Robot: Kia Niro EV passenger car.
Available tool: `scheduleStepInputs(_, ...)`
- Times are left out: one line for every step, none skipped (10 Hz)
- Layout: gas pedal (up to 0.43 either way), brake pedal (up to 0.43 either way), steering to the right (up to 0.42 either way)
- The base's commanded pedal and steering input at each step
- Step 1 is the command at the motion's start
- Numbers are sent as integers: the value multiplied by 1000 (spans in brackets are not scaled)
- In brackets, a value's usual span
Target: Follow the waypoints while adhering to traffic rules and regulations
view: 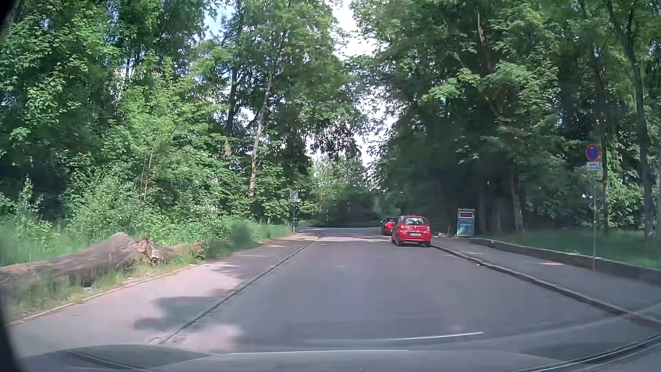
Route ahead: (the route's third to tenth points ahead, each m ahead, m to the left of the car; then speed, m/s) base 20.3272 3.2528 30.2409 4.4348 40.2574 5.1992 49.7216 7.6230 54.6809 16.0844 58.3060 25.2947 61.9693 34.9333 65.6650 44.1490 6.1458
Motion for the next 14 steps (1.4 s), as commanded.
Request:
scheduleStepInputs(59,18,1)
scheduleStepInputs(59,18,0)
scheduleStepInputs(59,18,0)
scheduleStepInputs(59,18,0)
scheduleStepInputs(59,18,0)
scheduleStepInputs(59,18,0)
scheduleStepInputs(59,18,-1)
scheduleStepInputs(59,18,-1)
scheduleStepInputs(59,18,-1)
scheduleStepInputs(59,18,-1)
scheduleStepInputs(59,18,-1)
scheduleStepInputs(59,18,-1)
scheduleStepInputs(59,18,-1)
scheduleStepInputs(59,18,0)
